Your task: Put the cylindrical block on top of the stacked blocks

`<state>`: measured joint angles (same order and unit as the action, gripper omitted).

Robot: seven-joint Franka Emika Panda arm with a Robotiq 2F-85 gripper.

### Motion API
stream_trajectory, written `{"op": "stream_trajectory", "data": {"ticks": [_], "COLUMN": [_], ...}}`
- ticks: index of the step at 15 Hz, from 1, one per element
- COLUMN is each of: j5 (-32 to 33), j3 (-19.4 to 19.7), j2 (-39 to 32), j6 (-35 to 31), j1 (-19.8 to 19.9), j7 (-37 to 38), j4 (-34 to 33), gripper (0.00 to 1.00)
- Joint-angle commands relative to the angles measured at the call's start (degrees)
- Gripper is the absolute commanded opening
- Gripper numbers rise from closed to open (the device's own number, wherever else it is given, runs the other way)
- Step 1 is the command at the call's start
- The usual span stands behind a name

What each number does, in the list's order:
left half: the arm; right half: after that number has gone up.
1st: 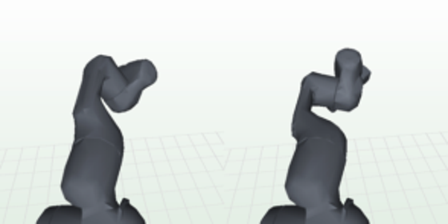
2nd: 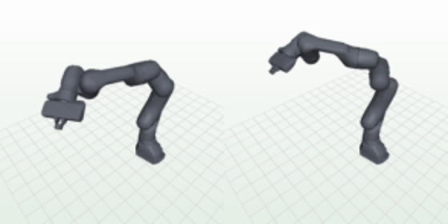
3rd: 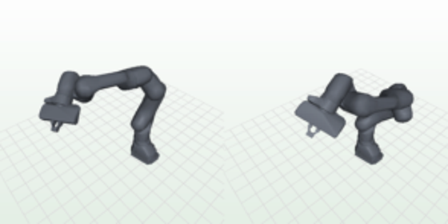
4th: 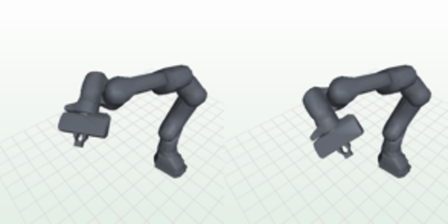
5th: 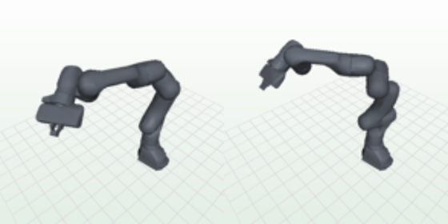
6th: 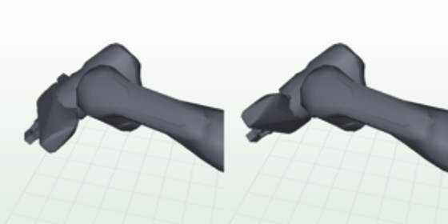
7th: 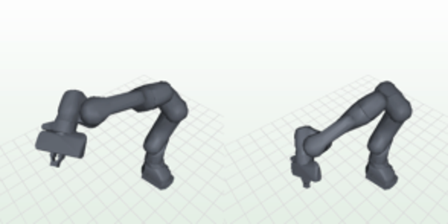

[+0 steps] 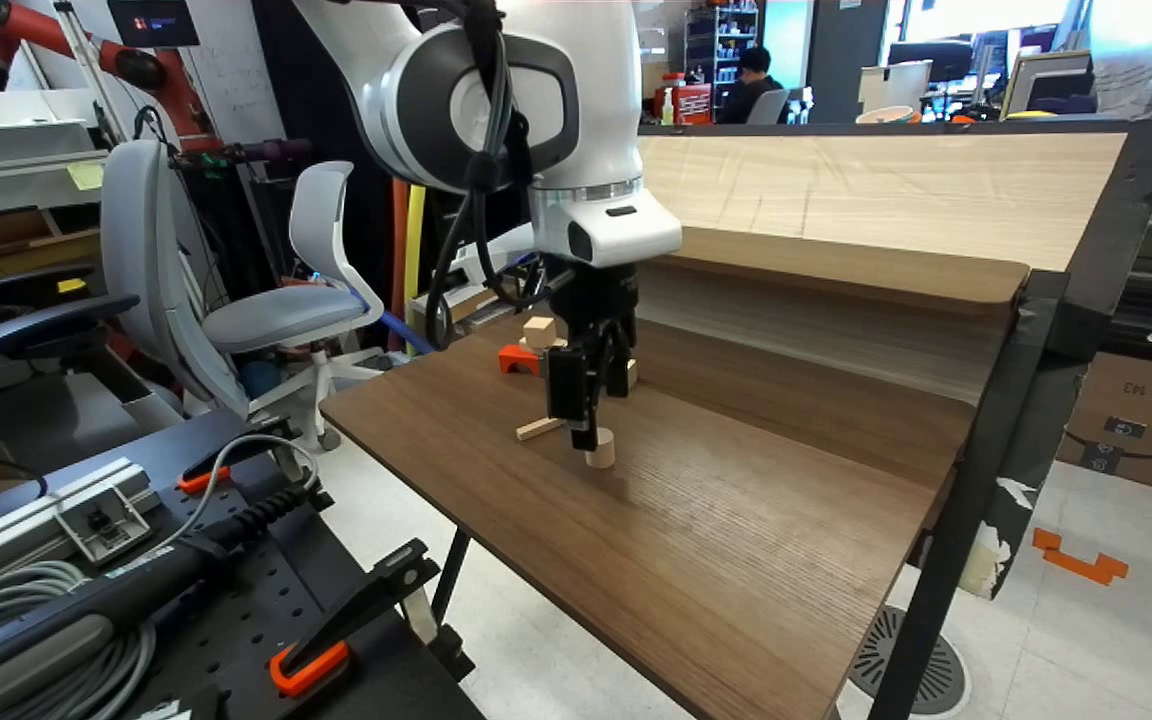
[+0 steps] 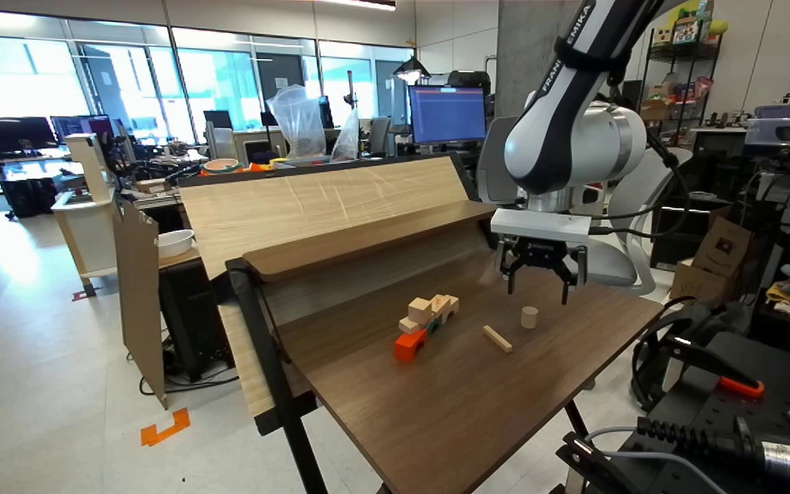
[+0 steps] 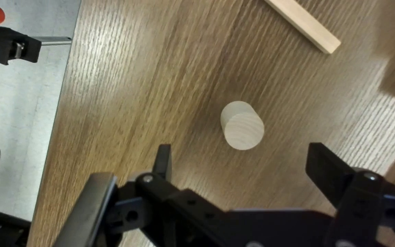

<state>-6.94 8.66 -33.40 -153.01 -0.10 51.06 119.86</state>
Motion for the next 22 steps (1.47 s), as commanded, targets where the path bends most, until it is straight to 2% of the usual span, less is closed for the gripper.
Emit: {"op": "stream_trajectory", "data": {"ticks": [1,13,14,15,18,22], "j5": [-2.57,-4.88,-5.04,-5.10,-5.59,-5.70], "j3": [-0.32,-1.21,-1.35,-1.45,-1.60,-1.83], "j2": [-2.10,-5.54,-5.70,-5.73,-5.58,-4.80], "j6": [-2.57,-5.21,-5.52,-5.65,-6.16,-5.12], "j1": [-0.67,-1.02,-0.91,-0.87,-0.89,-0.98], "j7": [0.27,0.34,0.21,0.02,-0.22,-0.21], "j4": [-1.20,-2.84,-3.03,-3.10,-2.78,-2.38], "gripper": [1.00,1.00,0.75,0.74,0.49,0.20]}}
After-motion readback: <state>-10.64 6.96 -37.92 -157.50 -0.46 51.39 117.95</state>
